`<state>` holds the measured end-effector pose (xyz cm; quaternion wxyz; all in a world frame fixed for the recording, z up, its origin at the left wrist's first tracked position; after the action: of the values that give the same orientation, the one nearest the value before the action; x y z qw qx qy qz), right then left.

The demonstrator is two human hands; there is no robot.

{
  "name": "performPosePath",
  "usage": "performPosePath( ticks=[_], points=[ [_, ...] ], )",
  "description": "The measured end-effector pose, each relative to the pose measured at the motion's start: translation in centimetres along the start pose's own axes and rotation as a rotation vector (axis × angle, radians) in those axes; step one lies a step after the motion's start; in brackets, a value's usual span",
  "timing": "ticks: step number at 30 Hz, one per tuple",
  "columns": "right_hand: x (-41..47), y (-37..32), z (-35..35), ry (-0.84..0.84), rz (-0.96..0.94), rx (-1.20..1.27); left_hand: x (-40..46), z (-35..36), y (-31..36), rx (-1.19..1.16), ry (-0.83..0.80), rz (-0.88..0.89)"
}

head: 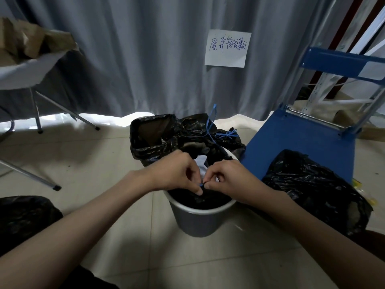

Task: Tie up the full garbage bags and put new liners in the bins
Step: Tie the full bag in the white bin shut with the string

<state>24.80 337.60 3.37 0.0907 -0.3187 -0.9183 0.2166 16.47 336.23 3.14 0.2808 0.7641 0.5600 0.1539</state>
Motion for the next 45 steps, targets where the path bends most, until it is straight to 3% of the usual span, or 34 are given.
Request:
performPosePath(
  ticks=[4,10,17,19,22,27,34,39,45],
  points=[
    [-0.5,1.2,0.7,0.004,0.064,0.074,0.3,1.0,-0.2,0.069,0.055,0.01],
    [-0.9,2.8,3.1,-0.052,0.083,0.007,-0.4,-1.3,0.8,-0.124,0.24,0.1],
    [-1.2,6.4,4.6,-0.113,0.209,-0.037,-1.3,-2.6,0.7,-0.397,0.415,0.081],
    [-1.0,5.4,2.8,-0.001,0.181,-0.016,-1.3,-2.8,0.6,-0.464,0.429,0.066],
    [-0.6,2.5,-0.3,0.191,0.092,0.248,-1.1,-3.1,0.9,-0.492,0.428,0.079],
    [-0.3,2.3,-0.1,0.21,0.139,0.433,-0.6,-2.7,1.1,-0.547,0.384,0.093],
    [-0.7,3.9,-0.8,0.216,0.215,0.518,0.5,-0.6,-1.7,-0.004,0.173,0.119],
    [-1.0,5.9,-2.7,0.318,0.294,0.632,0.3,-1.9,-3.8,0.073,0.299,0.069],
    [-1.2,6.3,-4.8,0.508,0.266,0.72,0.0,1.3,-6.6,0.102,0.132,-0.063]
  ],
)
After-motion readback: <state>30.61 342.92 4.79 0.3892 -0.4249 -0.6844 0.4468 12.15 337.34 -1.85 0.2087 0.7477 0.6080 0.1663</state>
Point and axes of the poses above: each hand's wrist, its own x-axis towards the middle knuckle, its own z-axis out of the palm, y = z × x, the point moved 10 cm from there along x, towards the middle knuckle, and after that the axes turned 8 degrees about -x, right-handed, at the moved point
